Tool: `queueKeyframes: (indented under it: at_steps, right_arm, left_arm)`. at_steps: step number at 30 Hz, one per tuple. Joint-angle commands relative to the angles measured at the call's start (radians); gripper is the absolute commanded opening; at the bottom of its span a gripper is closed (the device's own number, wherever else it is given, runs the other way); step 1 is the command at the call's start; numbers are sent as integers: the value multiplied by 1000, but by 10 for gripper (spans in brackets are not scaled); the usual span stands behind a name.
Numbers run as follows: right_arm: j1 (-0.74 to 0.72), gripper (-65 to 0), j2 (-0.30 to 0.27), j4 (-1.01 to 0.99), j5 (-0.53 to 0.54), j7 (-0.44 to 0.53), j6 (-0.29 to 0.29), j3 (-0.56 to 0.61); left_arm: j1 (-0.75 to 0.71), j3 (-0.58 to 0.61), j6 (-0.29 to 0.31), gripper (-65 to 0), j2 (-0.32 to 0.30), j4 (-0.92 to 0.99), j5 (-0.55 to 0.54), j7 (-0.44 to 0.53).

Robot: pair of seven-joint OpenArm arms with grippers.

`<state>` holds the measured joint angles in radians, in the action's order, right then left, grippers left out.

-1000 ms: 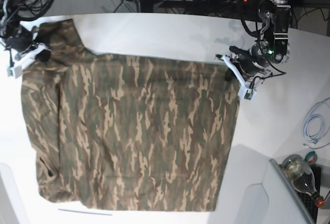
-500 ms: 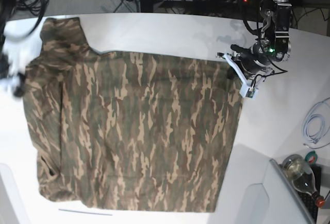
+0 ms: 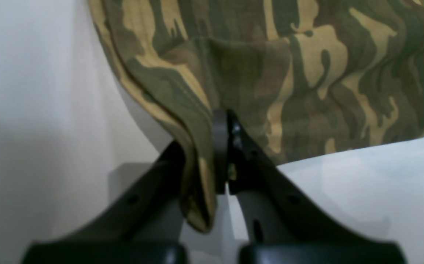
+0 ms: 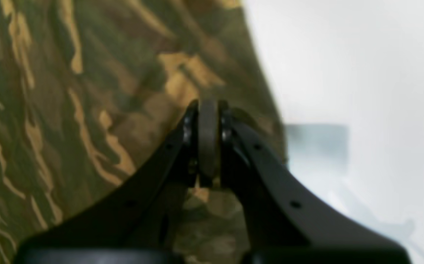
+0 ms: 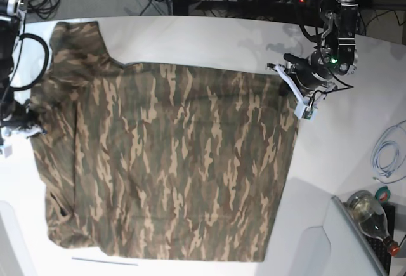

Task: Layout the t-shirt on the table in an organized manner, then fold the t-shirt properly
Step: 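Grasp the shirt corners with both grippers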

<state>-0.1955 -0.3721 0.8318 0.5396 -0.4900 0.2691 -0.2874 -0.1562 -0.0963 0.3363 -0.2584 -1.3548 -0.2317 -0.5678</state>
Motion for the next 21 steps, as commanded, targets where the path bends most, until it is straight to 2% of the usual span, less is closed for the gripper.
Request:
queueKeyframes:
  at_steps: [1,4,9,13,17,21]
  right_arm:
    - [-15,-635,-28,-2,6,17,-12,-5]
    - [-28,-635,-32,-79,6,49,-60,-3]
    - [-28,-636,-37,-174,6,107,-87,-5]
    - [1,-636,-38,-173,9,139,-172,-5]
    - [57,-636,-31,-99,17,159,-216,-8]
    - [144,-636,29,39,17,127,-310,-88]
  left_arm:
    - [2,-6,-6,-650,-14,-18,-4,16]
    - [0,-6,-6,-650,-14,-16,-4,16]
    - [-23,-41,-6,-650,-8,-24,-2,16]
    - [-23,-90,-4,-650,-6,-15,-2,16]
    - [-36,-95,-4,-650,-12,-16,-2,16]
    - [-38,-87,-3,-650,-8,-15,-2,16]
